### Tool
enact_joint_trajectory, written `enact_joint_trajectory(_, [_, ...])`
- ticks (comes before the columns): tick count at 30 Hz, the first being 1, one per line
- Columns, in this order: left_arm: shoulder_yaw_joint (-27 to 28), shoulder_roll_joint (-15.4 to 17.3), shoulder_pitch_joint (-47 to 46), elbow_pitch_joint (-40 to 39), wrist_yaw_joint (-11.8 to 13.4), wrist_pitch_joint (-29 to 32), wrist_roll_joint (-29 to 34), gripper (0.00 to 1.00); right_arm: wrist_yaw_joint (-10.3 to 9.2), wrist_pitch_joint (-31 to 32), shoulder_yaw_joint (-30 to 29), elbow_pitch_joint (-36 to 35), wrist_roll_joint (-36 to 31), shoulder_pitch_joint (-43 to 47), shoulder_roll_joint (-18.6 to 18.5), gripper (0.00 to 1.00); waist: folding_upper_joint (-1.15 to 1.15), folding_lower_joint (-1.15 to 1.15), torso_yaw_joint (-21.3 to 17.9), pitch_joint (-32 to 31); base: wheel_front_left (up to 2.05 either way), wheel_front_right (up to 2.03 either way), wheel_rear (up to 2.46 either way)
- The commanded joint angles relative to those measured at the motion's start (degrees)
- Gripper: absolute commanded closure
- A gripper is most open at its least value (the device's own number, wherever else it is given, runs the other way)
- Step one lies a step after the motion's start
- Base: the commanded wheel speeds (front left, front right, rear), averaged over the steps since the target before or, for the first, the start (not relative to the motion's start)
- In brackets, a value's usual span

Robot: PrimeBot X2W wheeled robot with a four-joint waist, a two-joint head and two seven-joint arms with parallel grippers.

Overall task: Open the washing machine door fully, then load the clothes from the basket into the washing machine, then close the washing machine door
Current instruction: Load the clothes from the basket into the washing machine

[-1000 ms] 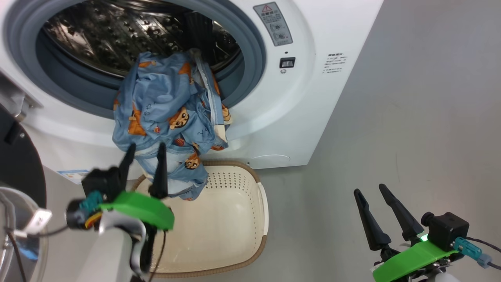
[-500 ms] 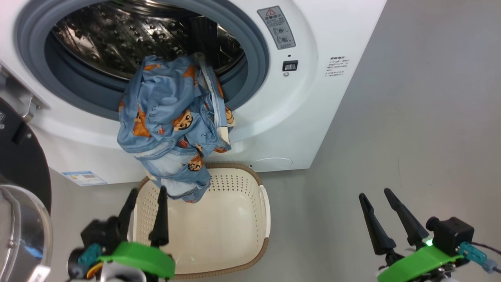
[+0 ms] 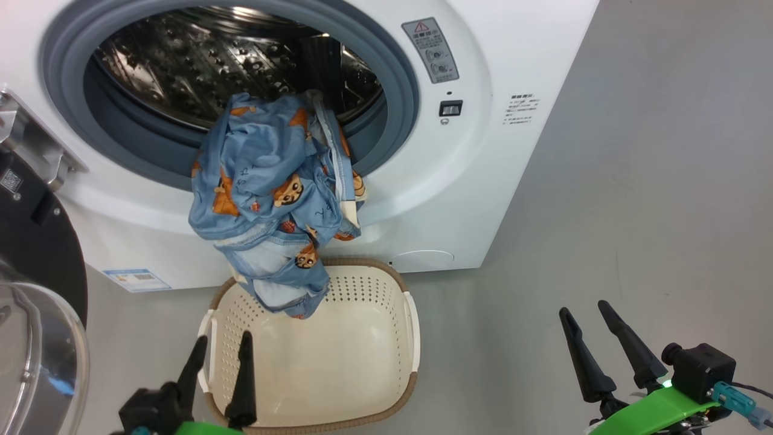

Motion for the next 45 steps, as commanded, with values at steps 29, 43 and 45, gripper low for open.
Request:
enact_joint_trajectory(29, [1.3,0.7,-1.5,2.3,0.2,-0.3,-2.1,0.00,0.09,-0.7,1.5,-1.8,-0.3,-0.2,-0.8,0.00,0.00,0.00,-1.4,2.2,0.00,0.00,0.00])
enact_joint_trajectory(43, [0.8,0.7,-11.9,13.1,0.0,-0.3,-6.1,0.00,0.09,-0.7,1.7,-2.4,-0.6,-2.7,-0.2,0.00,0.00,0.00,-3.5,8.3,0.00,0.00,0.00])
enact_joint_trajectory(45, [1.2,0.7,-13.7,15.1,-0.2,-0.3,-6.3,0.00,0.09,-0.7,1.7,-2.5,-0.7,-3.2,-0.2,0.00,0.00,0.00,-3.9,9.4,0.00,0.00,0.00])
